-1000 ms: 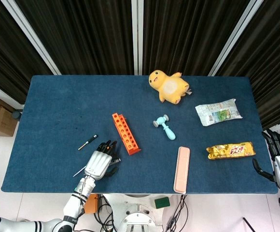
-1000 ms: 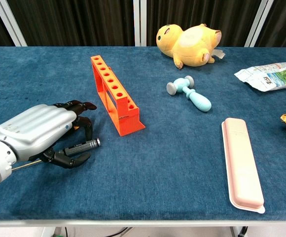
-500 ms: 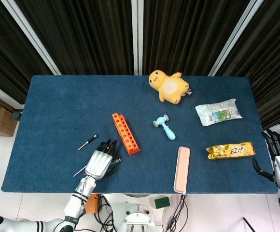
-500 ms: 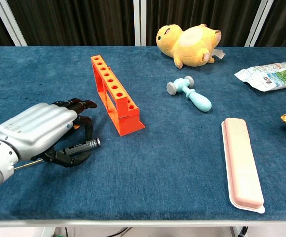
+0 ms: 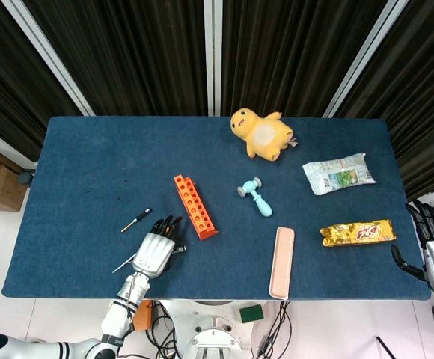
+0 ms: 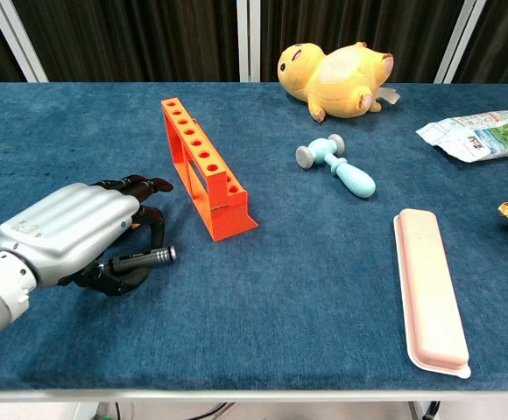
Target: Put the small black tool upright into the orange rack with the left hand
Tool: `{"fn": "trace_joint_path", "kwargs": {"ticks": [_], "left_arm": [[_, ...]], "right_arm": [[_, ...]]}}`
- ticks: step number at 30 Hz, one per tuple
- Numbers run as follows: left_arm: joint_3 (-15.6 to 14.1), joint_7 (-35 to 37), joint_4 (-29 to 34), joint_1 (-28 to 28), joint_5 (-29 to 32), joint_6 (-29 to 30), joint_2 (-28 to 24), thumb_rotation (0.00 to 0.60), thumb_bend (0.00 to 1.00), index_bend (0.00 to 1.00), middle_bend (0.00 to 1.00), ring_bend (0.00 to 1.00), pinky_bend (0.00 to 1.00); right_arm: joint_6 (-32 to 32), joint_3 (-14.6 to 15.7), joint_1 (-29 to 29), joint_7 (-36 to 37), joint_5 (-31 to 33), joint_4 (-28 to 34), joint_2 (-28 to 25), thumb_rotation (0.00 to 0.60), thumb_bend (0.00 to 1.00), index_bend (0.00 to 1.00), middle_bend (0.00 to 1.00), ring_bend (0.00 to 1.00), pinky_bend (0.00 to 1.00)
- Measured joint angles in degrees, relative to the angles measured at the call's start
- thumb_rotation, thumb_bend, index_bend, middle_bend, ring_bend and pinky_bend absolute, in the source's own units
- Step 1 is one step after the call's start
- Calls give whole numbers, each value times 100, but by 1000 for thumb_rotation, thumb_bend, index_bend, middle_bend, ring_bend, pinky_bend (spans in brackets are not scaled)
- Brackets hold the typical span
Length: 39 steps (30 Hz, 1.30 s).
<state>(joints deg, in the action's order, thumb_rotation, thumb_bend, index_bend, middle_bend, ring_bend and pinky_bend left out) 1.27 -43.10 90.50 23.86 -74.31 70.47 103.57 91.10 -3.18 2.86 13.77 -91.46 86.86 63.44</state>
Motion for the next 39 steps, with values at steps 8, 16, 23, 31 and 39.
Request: {"fn": "trace_joint_path", "kwargs": {"ticks": [8,16,23,31,39], "left_arm": [[-28,203,337,-56,-14,41,-157,600,344,491,61,0,145],[-48,619,1285,-128,55,16,-720,600,345,509,75,0,149],[-30,1270,2262,-165,1,-30,-1563,600,344,521,117,0,149],[172,2334,2977,-70,73,-346,-2539,600,344,550,125,0,149],[598,3706,3410,84,42,-649,-3398,600,344,569,143,0,148]], "right_arm": [[-11,0,4,-14,3,-6,9,600,381,0,0,0,0],[16,8,-2,-21,-25,-6,15,600,382,0,0,0,0],[44,19,-6,-33,-64,-19,34,600,382,0,0,0,0],[96,17,-15,-52,-93,-33,62,600,381,0,0,0,0],[105,15,-7,-21,-114,-53,70,600,381,0,0,0,0]]}}
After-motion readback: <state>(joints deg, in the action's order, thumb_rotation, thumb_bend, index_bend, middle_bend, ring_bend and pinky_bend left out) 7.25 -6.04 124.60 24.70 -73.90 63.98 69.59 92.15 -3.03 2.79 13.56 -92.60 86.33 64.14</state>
